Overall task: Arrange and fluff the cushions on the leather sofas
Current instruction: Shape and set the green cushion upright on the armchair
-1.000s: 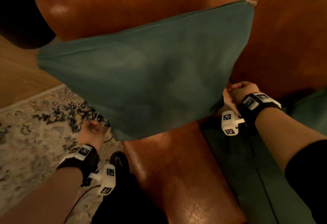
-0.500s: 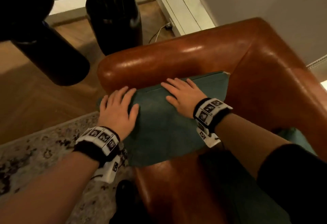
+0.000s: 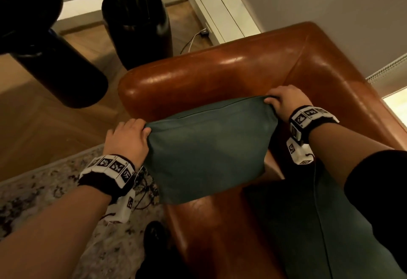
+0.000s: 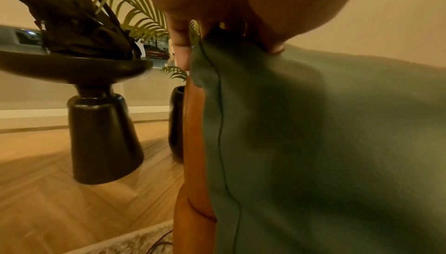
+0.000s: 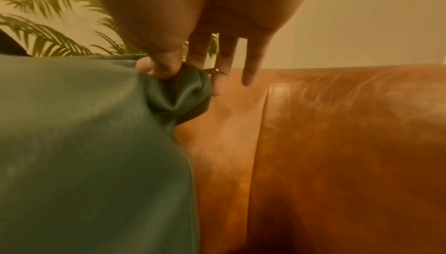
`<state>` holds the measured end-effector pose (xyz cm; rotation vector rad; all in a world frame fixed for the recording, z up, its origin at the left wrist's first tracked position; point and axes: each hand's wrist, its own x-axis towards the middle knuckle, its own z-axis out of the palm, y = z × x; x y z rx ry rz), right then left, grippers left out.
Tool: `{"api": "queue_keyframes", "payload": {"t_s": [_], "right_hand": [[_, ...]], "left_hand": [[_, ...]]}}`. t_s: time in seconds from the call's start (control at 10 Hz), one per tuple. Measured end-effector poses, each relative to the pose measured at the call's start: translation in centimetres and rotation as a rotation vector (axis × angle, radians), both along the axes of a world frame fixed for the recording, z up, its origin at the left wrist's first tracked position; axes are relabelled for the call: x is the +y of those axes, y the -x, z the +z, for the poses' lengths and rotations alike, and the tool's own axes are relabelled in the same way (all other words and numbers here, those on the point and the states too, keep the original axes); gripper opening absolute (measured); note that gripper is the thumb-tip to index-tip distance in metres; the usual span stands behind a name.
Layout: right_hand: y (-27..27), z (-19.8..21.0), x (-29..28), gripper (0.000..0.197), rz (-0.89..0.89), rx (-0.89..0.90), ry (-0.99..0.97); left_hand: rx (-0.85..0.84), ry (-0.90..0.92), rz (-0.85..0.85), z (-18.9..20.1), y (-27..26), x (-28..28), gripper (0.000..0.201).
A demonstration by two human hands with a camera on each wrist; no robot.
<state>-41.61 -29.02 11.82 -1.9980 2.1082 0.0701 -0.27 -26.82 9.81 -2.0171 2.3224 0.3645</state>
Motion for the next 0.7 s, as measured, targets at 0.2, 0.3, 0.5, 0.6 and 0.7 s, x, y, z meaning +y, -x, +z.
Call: {"api": "queue_keyframes", "payload": {"t_s": [0.2,0.3,0.5,0.6,0.7], "right_hand": [[0.5,2.1,-2.4,0.029,-0.004,0.145,-0.037],[-0.5,2.8,-5.1,0.029,-0.021,0.162,0.005],[-0.9,2.3,-4.7,0.044,-0.136,0.175,-0.179],[-0.4,2.6,-2.3,0.051,-0.197,0.078,-0.052],[-0.9,3.1,1.9,0.054,-0.240,-0.012,0.012]], "left_hand": [[0.066,-0.009,0.094,1.7,1.4,-0.9,0.026],[0.110,-0.088,0.133,1.3,1.2,-2.2,0.023],[0.168,-0.108,0.175,1.6,0.8,-4.0,0.018],[0.312,-0.077,0.225,2.4,0.3,-4.8,0.024],[0.328,-0.038,0.120,3.2,-0.7,-4.5,0.025]]}}
